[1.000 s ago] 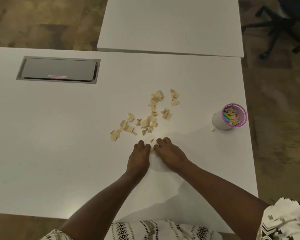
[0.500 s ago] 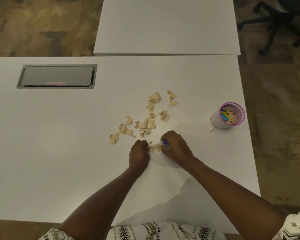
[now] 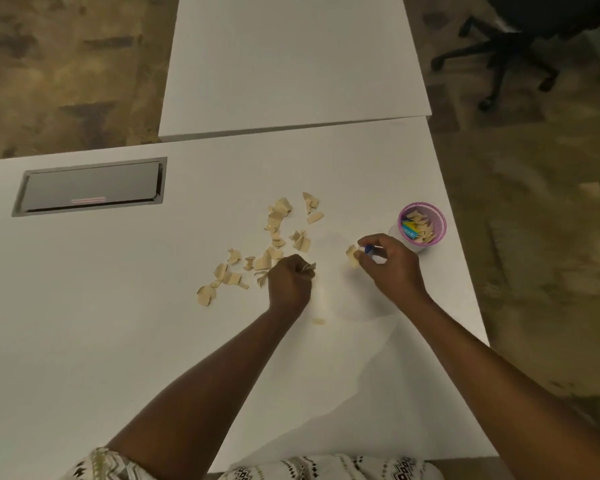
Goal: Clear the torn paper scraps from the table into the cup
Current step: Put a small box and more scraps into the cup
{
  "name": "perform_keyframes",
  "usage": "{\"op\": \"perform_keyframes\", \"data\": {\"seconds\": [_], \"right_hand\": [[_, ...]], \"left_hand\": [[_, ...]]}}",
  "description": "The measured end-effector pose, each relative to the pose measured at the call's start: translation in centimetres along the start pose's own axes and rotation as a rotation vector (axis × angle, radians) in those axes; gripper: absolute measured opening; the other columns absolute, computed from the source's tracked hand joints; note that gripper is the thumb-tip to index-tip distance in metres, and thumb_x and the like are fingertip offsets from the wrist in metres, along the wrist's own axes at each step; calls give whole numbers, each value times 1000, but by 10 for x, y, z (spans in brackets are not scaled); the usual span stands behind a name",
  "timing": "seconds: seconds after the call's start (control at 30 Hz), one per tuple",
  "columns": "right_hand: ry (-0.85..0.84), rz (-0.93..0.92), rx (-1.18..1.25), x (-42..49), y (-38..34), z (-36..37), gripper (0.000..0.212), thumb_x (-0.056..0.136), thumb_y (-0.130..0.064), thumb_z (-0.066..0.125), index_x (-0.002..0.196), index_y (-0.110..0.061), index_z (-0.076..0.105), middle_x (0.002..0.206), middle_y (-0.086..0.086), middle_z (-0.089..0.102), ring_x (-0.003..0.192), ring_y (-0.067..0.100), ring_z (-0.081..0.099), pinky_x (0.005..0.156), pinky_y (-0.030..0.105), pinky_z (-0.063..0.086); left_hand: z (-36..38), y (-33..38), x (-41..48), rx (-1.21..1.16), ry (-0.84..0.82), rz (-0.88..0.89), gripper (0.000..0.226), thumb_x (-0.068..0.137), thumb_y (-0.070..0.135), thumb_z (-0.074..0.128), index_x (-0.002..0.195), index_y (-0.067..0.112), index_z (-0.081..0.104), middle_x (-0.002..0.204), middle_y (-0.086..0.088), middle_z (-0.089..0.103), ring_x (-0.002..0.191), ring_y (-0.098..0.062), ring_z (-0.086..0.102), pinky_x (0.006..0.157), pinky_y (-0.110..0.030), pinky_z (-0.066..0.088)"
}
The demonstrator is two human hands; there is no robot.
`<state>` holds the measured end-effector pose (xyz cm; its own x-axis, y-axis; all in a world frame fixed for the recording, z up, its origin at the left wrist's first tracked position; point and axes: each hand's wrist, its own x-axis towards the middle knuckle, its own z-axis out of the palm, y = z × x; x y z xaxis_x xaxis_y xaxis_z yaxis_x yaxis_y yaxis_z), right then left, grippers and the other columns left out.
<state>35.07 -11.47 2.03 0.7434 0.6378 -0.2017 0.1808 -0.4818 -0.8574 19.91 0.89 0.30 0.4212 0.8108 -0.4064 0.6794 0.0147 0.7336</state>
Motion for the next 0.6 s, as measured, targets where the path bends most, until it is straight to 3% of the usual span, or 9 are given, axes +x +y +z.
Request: {"op": "perform_keyframes", "data": {"seconds": [0.13,0.2,0.33,0.47,0.6], "right_hand": [[129,23,0,13,7,-37,21,85,-23,75,106,-20,71,100,-8,69,90,2,63,70,-1,44],[185,26,-79,20,12,-53,20,84,-27,74,103,-24,71,98,-10,68,85,2,62,65,-3,40],[248,-17,-158,34,22,-74,17,82,-28,73,98,-26,70,102,-9,62,91,11,61,77,17,46],[219,-126,-268,40,25,-82,18,83,-22,71,100,-20,67,109,-4,63,97,12,59,84,24,51],[218,-210,-299,43,24,-86,25,83,-16,71,108,-12,67,118,4,66,106,20,62,92,32,52]], "left_hand": [[21,41,10,-67,-21,81,8,78,-8,56,72,-3,56,85,-7,75,92,-13,70,75,-37,56],[33,63,13,-75,-30,125,11,79,-7,57,70,-2,55,85,-7,75,91,-7,69,75,-36,57],[59,109,18,-74,-59,179,26,85,-4,52,65,12,56,85,-7,75,95,-14,71,76,-36,58],[86,142,19,0,-80,263,18,90,6,57,73,8,62,78,-10,71,74,-25,67,70,-36,55],[105,159,21,57,-84,285,15,87,6,59,73,4,62,71,-10,64,63,-20,52,61,-33,47]]}}
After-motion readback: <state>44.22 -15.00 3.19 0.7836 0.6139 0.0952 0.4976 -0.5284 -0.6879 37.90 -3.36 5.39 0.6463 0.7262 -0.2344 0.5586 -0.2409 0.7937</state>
